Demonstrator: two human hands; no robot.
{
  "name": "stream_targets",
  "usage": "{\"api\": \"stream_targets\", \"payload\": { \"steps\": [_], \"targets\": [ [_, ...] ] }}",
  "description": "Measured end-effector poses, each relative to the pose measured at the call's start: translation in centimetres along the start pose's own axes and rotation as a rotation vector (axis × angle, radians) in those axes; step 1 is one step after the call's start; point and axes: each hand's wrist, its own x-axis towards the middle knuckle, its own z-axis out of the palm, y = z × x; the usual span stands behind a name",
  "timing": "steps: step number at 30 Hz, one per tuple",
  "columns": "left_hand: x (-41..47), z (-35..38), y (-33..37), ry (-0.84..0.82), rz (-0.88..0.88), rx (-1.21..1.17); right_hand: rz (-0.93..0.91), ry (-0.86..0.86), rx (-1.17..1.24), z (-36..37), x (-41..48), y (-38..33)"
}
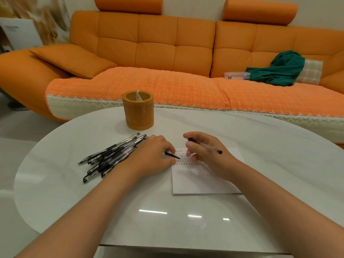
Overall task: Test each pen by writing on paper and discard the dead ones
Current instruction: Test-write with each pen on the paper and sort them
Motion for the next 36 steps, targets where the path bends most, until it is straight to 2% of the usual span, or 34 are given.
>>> {"api": "stream_targets", "payload": {
  "steps": [4, 13, 23, 36],
  "targets": [
    [0.0, 0.0, -0.5, -0.004, 0.014, -0.015, 0.036, 0.087, 0.137, 0.4, 0.3, -0.3],
    [0.3, 0.2, -1.3, -0.034, 0.061, -0.066, 0.034, 0.007, -0.234, 2.1, -0.6, 0.3],
    [0.3, 0.0, -1.6, -0.024, 0.065, -0.121, -0.080, -0.036, -0.384, 3.0, -0.1, 1.0],
    [0.2, 0.0, -1.6, -0.026, 0.052, -0.133, -0.029, -0.033, -0.399, 3.0, 0.3, 1.1]
  ]
}}
